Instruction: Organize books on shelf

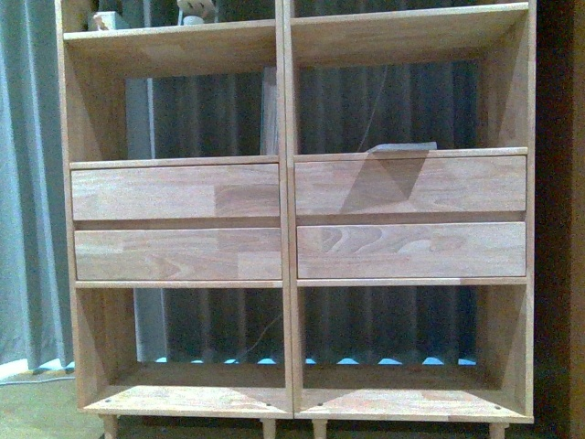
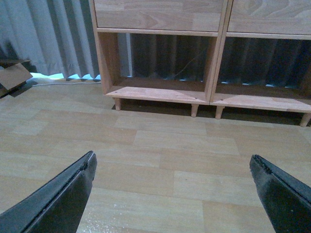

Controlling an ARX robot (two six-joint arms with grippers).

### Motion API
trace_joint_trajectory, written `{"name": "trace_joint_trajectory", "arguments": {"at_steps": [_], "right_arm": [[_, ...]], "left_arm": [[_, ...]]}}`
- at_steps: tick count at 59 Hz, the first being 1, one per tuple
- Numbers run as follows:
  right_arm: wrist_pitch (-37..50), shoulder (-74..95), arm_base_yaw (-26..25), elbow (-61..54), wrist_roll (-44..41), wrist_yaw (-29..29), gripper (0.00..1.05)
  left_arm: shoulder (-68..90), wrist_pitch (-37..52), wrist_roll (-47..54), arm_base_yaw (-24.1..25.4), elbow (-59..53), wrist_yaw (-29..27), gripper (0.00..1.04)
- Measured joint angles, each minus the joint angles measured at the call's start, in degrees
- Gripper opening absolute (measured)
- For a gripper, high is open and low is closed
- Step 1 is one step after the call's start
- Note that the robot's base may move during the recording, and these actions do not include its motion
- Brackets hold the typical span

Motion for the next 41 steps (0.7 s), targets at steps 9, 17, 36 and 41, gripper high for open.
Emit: {"name": "trace_joint_trajectory", "arguments": {"at_steps": [9, 17, 36, 41], "right_arm": [[0.0, 0.0, 0.0, 0.0, 0.0, 0.0, 0.98], [0.0, 0.0, 0.0, 0.0, 0.0, 0.0, 0.98], [0.0, 0.0, 0.0, 0.0, 0.0, -0.1, 0.98], [0.0, 0.0, 0.0, 0.0, 0.0, 0.0, 0.98]], "left_arm": [[0.0, 0.0, 0.0, 0.0, 0.0, 0.0, 0.97], [0.0, 0.0, 0.0, 0.0, 0.0, 0.0, 0.97], [0.0, 0.0, 0.0, 0.0, 0.0, 0.0, 0.97], [0.0, 0.0, 0.0, 0.0, 0.0, 0.0, 0.97]]}}
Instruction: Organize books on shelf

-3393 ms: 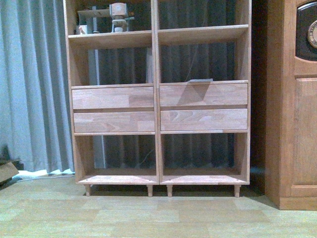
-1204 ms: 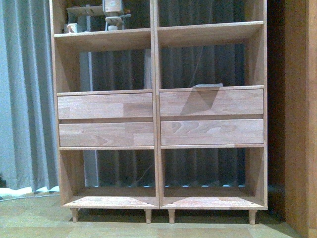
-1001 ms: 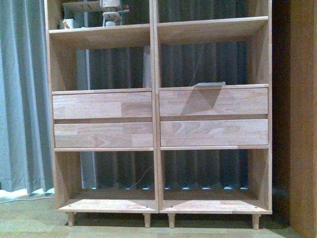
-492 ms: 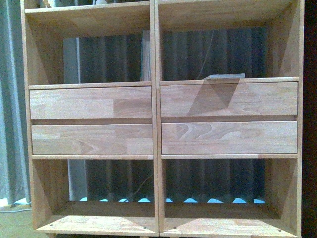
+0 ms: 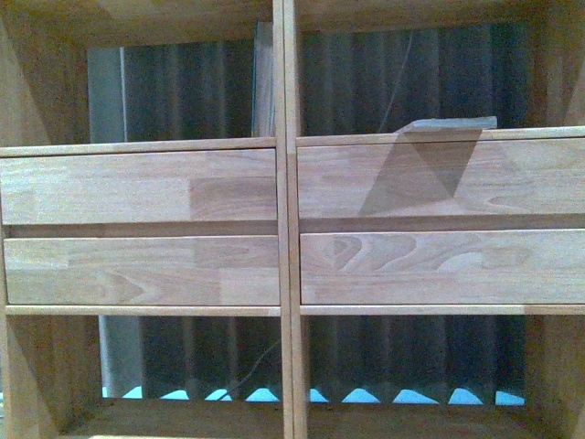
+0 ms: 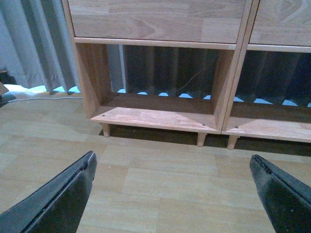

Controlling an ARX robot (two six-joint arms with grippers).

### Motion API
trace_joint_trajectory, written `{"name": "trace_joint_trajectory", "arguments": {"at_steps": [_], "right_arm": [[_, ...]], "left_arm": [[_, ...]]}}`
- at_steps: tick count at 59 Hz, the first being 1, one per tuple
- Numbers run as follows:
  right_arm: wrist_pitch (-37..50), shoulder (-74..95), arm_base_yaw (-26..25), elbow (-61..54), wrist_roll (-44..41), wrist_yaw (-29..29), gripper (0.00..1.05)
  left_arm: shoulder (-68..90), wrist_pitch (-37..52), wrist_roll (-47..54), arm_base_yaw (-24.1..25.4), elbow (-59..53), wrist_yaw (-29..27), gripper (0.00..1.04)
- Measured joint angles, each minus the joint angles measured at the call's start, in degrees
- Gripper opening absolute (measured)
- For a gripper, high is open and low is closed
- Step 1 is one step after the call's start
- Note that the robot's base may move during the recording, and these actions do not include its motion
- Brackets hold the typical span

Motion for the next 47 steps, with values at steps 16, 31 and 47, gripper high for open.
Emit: {"name": "trace_joint_trajectory", "arguments": {"at_steps": [16, 31, 47], "right_arm": [[0.0, 0.0, 0.0, 0.0, 0.0, 0.0, 0.98], [0.0, 0.0, 0.0, 0.0, 0.0, 0.0, 0.98], [0.0, 0.0, 0.0, 0.0, 0.0, 0.0, 0.98]], "left_arm": [[0.0, 0.0, 0.0, 0.0, 0.0, 0.0, 0.97], [0.0, 0.0, 0.0, 0.0, 0.0, 0.0, 0.97], [0.0, 0.0, 0.0, 0.0, 0.0, 0.0, 0.97]]}}
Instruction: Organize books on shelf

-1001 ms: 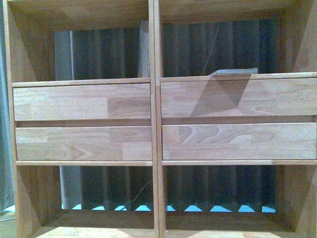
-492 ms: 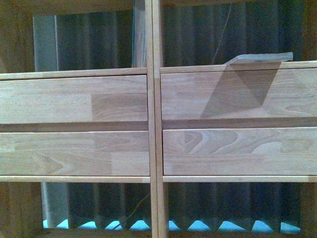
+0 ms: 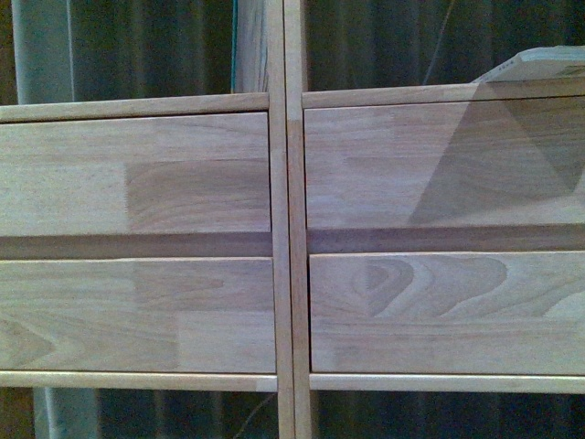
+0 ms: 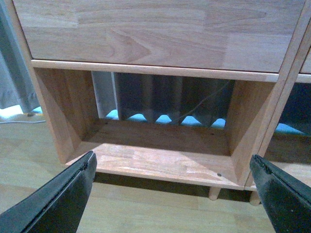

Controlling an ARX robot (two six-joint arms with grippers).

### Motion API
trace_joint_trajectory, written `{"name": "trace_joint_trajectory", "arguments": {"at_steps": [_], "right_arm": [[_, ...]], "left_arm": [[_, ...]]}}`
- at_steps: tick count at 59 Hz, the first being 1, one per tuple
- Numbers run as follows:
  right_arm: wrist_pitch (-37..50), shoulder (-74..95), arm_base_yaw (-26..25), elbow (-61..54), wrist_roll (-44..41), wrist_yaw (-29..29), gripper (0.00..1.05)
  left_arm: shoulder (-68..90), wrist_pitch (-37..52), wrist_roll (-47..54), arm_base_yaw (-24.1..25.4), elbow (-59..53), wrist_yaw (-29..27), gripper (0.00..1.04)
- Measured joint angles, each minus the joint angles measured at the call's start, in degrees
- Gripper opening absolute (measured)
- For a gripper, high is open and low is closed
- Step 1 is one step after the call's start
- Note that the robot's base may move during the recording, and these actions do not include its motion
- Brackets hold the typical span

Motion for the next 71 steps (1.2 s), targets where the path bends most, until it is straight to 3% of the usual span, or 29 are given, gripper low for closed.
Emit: {"name": "trace_joint_trajectory", "arguments": {"at_steps": [71], "right_arm": [[0.0, 0.0, 0.0, 0.0, 0.0, 0.0, 0.98]], "left_arm": [[0.0, 0.0, 0.0, 0.0, 0.0, 0.0, 0.97]]}}
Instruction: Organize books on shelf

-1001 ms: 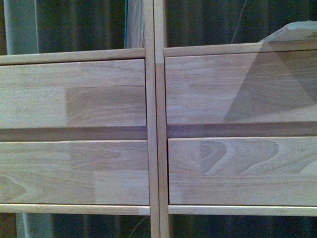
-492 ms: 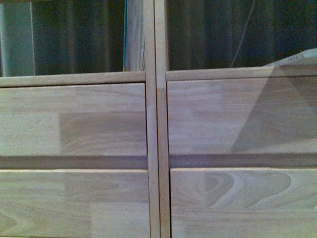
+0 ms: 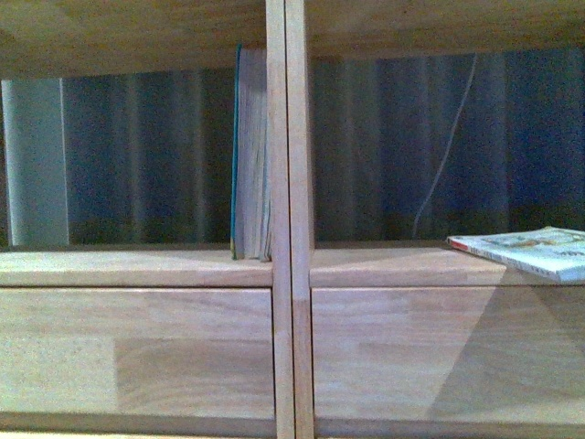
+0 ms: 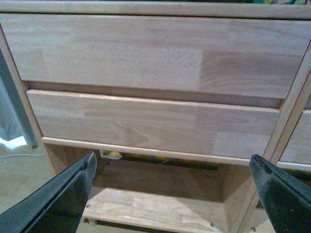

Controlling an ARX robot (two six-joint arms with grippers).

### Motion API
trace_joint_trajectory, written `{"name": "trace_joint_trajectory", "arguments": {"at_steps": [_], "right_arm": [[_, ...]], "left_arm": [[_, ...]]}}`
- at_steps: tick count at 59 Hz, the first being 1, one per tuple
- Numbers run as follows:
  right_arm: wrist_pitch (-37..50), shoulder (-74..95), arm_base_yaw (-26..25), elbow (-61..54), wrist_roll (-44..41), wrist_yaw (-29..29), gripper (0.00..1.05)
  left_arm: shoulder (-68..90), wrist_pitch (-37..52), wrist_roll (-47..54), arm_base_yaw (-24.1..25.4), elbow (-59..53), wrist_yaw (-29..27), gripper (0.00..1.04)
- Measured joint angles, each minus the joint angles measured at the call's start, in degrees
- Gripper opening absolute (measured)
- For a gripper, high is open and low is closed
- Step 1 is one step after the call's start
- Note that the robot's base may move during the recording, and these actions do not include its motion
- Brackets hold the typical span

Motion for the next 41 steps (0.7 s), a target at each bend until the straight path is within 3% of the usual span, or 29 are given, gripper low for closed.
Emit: {"name": "trace_joint_trajectory", "arguments": {"at_steps": [16, 21, 25, 41], "right_arm": [[0.0, 0.0, 0.1, 0.0, 0.0, 0.2, 0.98], [-1.6, 1.8, 3.2, 0.2, 2.5, 9.8, 0.98], [-1.0, 4.9, 3.8, 0.2, 4.2, 12.0, 0.98], [7.5, 31.5, 1.0, 6.7, 18.8, 9.3, 0.98]], "left_arm": [[0.0, 0.0, 0.0, 0.0, 0.0, 0.0, 0.97], [0.0, 0.0, 0.0, 0.0, 0.0, 0.0, 0.97], [0.0, 0.0, 0.0, 0.0, 0.0, 0.0, 0.97], [0.0, 0.0, 0.0, 0.0, 0.0, 0.0, 0.97]]}}
